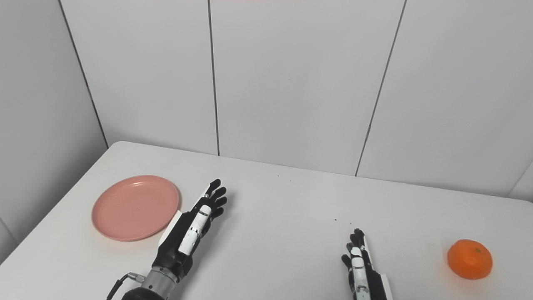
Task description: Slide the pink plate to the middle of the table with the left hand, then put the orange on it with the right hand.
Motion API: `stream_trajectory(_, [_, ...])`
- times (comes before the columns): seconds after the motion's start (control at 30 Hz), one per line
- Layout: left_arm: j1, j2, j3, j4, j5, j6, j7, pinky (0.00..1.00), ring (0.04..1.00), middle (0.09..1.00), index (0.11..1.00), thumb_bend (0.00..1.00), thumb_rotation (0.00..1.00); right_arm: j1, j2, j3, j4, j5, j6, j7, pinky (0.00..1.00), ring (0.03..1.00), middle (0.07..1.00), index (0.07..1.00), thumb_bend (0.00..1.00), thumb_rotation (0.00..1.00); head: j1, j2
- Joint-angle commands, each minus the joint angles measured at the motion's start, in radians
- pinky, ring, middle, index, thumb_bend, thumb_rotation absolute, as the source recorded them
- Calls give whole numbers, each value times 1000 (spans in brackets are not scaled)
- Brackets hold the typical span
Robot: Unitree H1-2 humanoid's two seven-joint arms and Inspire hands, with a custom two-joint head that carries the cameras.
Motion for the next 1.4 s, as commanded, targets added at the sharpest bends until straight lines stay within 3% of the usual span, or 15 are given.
stream_trajectory(0.0, [-42, 15, 18, -51, -13, 10, -1, 948, 944, 956, 947, 420, 1000, 2, -2, -7, -19, 6, 8, 2, 1000, 1000, 998, 1000, 193, 1000, 0, 0])
stream_trajectory(0.23, [-68, 31, 76, -121, -85, 92, -6, 945, 940, 954, 943, 418, 1000, 2, -3, -4, -16, 4, 2, 6, 1000, 1000, 1000, 1000, 183, 1000, 0, -1])
stream_trajectory(0.47, [-97, 76, 122, -147, -124, 106, -8, 942, 948, 964, 951, 432, 1000, 6, -6, -3, -22, 2, 7, 7, 1000, 1000, 1000, 1000, 184, 1000, 10, -12])
stream_trajectory(0.87, [-140, 175, 246, -69, -166, 54, -3, 969, 966, 971, 950, 460, 996, 10, -13, -4, -24, 20, 18, 14, 1000, 1000, 1000, 1000, 191, 1000, 20, -16])
stream_trajectory(1.07, [-163, 195, 280, -61, -162, 57, 21, 964, 965, 970, 944, 396, 1000, 10, -13, -8, -25, 27, 18, 11, 1000, 1000, 1000, 1000, 194, 1000, 29, -14])
stream_trajectory(1.37, [-189, 225, 330, -78, -150, 58, 47, 924, 942, 958, 941, 385, 1000, 12, -24, -7, -34, 28, 30, 14, 1000, 1000, 1000, 1000, 192, 1000, 59, -14])
